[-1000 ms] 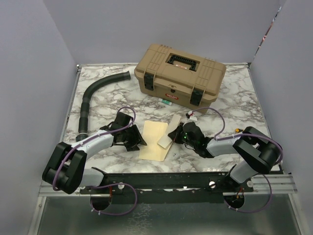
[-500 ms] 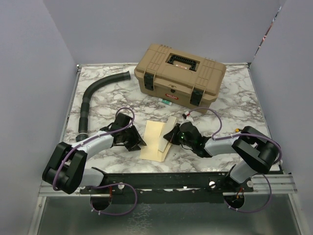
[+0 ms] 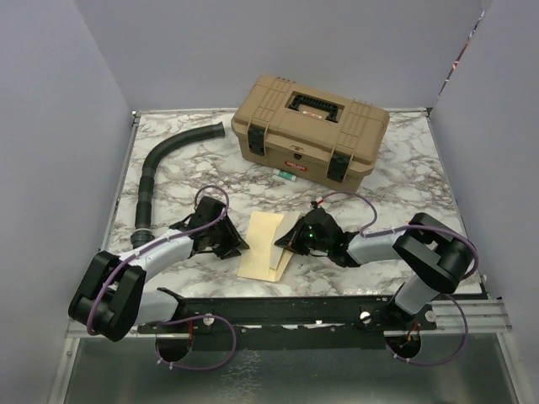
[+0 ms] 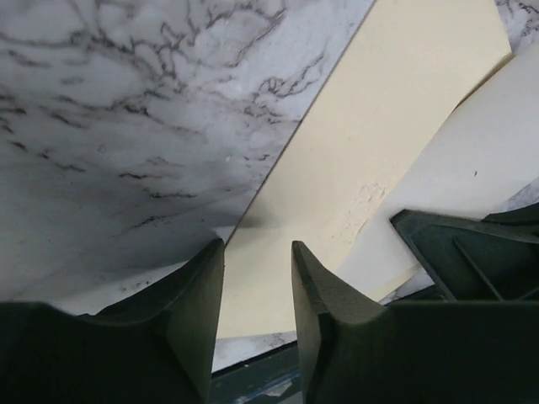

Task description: Place the letter into the envelope and seal it

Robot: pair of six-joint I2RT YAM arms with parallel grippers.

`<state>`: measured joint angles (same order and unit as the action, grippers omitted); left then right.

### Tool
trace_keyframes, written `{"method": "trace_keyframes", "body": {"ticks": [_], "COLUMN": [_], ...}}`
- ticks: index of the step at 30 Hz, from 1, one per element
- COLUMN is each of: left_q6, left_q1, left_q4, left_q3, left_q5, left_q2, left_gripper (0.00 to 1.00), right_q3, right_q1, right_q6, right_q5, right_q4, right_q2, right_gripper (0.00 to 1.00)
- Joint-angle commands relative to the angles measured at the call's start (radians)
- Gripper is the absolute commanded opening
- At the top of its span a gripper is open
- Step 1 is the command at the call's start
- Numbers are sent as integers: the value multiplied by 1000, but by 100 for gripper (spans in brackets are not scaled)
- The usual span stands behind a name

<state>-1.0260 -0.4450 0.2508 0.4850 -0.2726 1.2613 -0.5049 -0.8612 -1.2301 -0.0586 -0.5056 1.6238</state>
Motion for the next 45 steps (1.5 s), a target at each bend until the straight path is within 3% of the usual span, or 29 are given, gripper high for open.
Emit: {"method": "trace_keyframes", "body": {"ticks": [1,7,14,20,26,33,45], "left_q6": [180,251,244,252,157,94,14], "left_q1": [2,2,0,0,0,0,-1], "left_q4": [-33,-152,-269,-267,-219,-218,-216], "left_q3": [95,188,224,214,177,154,126], "left_q5": [69,98,102,151,285,346,398], "left_q2": [-30,1,205,263,314,333,323], "left_gripper": [43,47,31,27,10,0,0], "right_q3": [-36,-9,-51,-92,-138,-177,-133], "right_q1": [17,48,53,76,115,121,121], "right_q6": [67,176,173,168,178,199,164], "right_q5": [-41,-124,-181,-214,-339,-428,-471], "right_q4": [81,-20,31,136,225,368,330], "right_q2": [22,89,148,141,155,142,151], "right_gripper": [0,0,0,0,0,0,0]}}
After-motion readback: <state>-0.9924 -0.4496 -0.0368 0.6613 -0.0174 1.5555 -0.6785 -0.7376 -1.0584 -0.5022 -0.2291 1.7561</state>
